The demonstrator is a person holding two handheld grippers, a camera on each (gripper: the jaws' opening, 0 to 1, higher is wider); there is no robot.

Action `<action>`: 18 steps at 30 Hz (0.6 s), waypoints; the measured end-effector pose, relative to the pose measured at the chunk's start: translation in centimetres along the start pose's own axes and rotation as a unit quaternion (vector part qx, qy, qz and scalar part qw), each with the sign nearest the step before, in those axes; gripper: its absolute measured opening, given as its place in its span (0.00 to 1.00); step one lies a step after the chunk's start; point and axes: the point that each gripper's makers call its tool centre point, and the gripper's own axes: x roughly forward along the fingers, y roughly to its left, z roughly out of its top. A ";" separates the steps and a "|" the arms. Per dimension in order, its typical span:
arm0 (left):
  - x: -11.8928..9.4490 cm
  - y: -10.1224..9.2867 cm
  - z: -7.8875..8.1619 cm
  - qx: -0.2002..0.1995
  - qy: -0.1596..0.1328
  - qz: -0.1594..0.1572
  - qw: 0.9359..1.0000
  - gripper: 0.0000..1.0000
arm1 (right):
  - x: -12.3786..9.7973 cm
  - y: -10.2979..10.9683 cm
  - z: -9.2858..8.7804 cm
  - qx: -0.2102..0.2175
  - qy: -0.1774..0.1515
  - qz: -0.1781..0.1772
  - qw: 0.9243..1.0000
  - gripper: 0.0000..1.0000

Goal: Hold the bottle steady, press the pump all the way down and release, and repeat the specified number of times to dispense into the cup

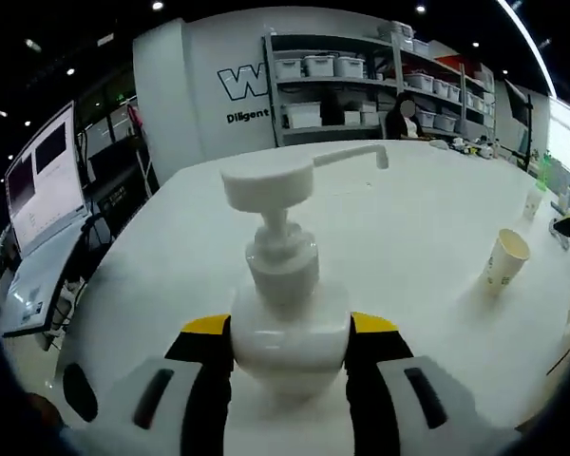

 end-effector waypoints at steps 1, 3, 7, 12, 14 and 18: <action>0.0 0.0 0.0 -0.001 0.000 0.001 1.000 0.44 | -0.1 0.1 -0.1 -0.001 0.000 -0.001 1.000 0.99; 0.0 0.0 0.0 -0.005 0.000 0.004 1.000 0.45 | -0.1 0.2 -0.3 -0.003 0.000 -0.002 1.000 0.99; 0.0 -0.1 0.0 -0.010 0.000 0.005 1.000 0.45 | 0.0 0.6 -0.8 -0.002 0.003 0.000 1.000 0.99; 0.2 -0.1 0.1 -0.012 0.002 0.012 1.000 0.45 | 0.4 1.1 -1.2 0.001 0.007 0.004 1.000 0.99; 0.3 -0.1 0.1 -0.015 0.003 0.018 1.000 0.45 | 0.5 1.4 -1.3 -0.004 0.009 0.004 1.000 0.99; 0.4 0.0 0.2 -0.015 0.000 0.026 1.000 0.45 | 0.6 1.3 -1.4 -0.004 0.011 0.002 1.000 0.99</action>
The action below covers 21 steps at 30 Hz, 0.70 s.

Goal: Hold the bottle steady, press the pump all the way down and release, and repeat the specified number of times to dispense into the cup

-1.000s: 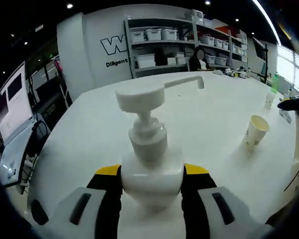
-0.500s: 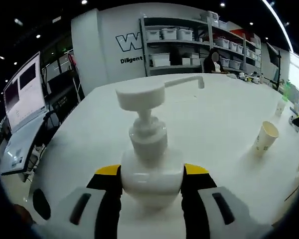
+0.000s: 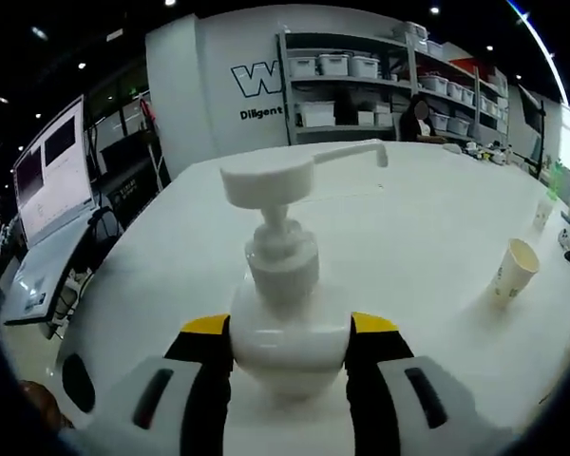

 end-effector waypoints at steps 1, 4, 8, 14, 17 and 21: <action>0.1 0.0 0.0 -0.001 -0.001 0.001 1.000 0.45 | 0.0 0.0 0.0 0.001 -0.001 -0.001 1.000 0.99; 0.3 0.1 0.2 -0.002 0.000 -0.003 1.000 0.45 | -0.1 -0.2 0.0 0.005 -0.003 -0.006 1.000 0.99; -0.4 -0.8 -0.1 -0.010 -0.012 -0.064 0.998 0.50 | -0.2 -0.2 -0.3 0.008 -0.002 -0.008 1.000 0.99; -3.9 -1.7 -1.4 -0.001 -0.039 -0.139 0.990 0.74 | -0.2 0.1 -1.6 0.009 0.014 -0.004 1.000 0.99; -5.3 -2.0 -1.1 -0.017 -0.070 -0.165 0.984 0.84 | -0.2 0.3 -2.0 0.010 0.023 0.000 1.000 0.99; -7.0 -1.3 -2.3 -0.026 -0.071 -0.181 0.981 0.91 | 0.0 0.8 -2.7 -0.007 0.055 0.007 0.998 0.99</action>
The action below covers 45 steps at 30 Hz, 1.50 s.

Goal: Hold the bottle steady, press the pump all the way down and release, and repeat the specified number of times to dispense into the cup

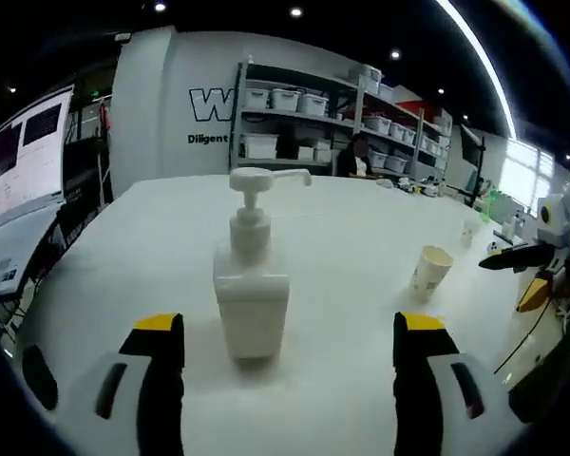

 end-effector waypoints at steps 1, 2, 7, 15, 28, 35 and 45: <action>-0.1 0.0 -0.1 0.000 0.000 -0.001 1.000 0.93 | 0.0 0.0 0.1 -0.002 -0.001 0.000 1.000 0.99; -0.7 0.1 -0.3 -0.004 -0.002 -0.005 1.000 0.95 | 0.0 0.1 0.3 -0.005 -0.003 -0.002 1.000 0.99; -1.7 0.0 -0.8 -0.045 -0.003 -0.026 0.999 0.99 | 0.0 0.0 0.6 0.003 -0.001 -0.008 1.000 0.99; -2.8 -0.2 -1.4 -0.064 0.000 -0.051 0.997 0.99 | 0.2 0.5 0.2 0.015 0.006 -0.011 1.000 1.00; -3.5 0.0 -2.0 -0.070 0.018 -0.058 0.996 0.99 | -0.3 -0.6 0.3 0.036 -0.010 -0.051 0.998 0.99; -3.4 0.2 -2.5 -0.082 0.026 -0.067 0.994 0.99 | -0.5 -0.4 -0.2 0.042 -0.005 -0.060 0.997 0.99; -3.0 -0.8 -2.7 -0.081 0.031 -0.076 0.993 0.99 | -1.1 -0.9 0.2 0.039 -0.015 -0.074 0.996 0.99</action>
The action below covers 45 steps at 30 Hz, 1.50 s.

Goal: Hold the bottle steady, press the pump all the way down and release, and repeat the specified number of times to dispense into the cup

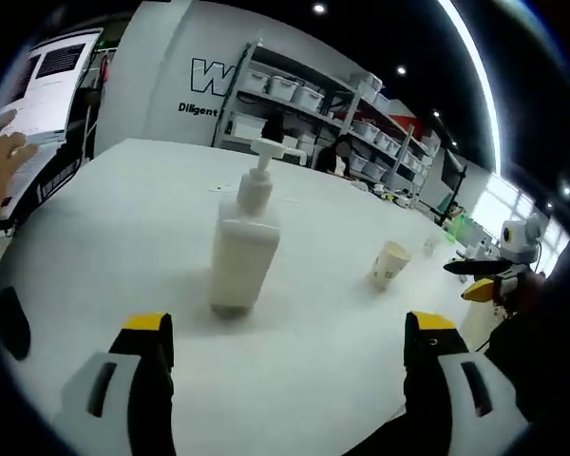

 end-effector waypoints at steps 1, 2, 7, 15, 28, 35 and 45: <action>0.1 -0.2 -0.1 -0.004 0.003 -0.003 1.000 0.99 | 0.0 0.0 0.0 -0.001 0.000 0.001 1.000 0.99; 0.2 -0.4 -0.3 -0.012 0.008 -0.006 1.000 0.99 | -0.1 -0.1 0.0 -0.002 0.000 0.001 1.000 0.99; 0.6 -1.0 -0.9 -0.045 0.022 -0.013 0.999 0.99 | -0.2 -0.3 -0.3 -0.003 0.005 0.003 1.000 0.99; 1.0 -1.7 -1.6 -0.045 0.032 -0.009 0.998 0.99 | -0.1 -0.9 -0.4 -0.005 0.009 0.008 1.000 0.99; 1.2 -2.0 -0.6 -0.031 0.024 -0.005 0.999 0.99 | -0.1 -2.1 -0.1 -0.002 0.002 0.001 1.000 0.99; 1.4 -1.7 -0.2 -0.023 0.022 -0.002 0.999 0.99 | 0.0 -2.4 -0.1 0.000 0.002 -0.002 1.000 0.99; 1.7 -1.9 0.2 -0.009 0.018 -0.012 1.000 0.99 | -0.2 -2.6 -0.3 0.007 0.002 -0.011 1.000 0.99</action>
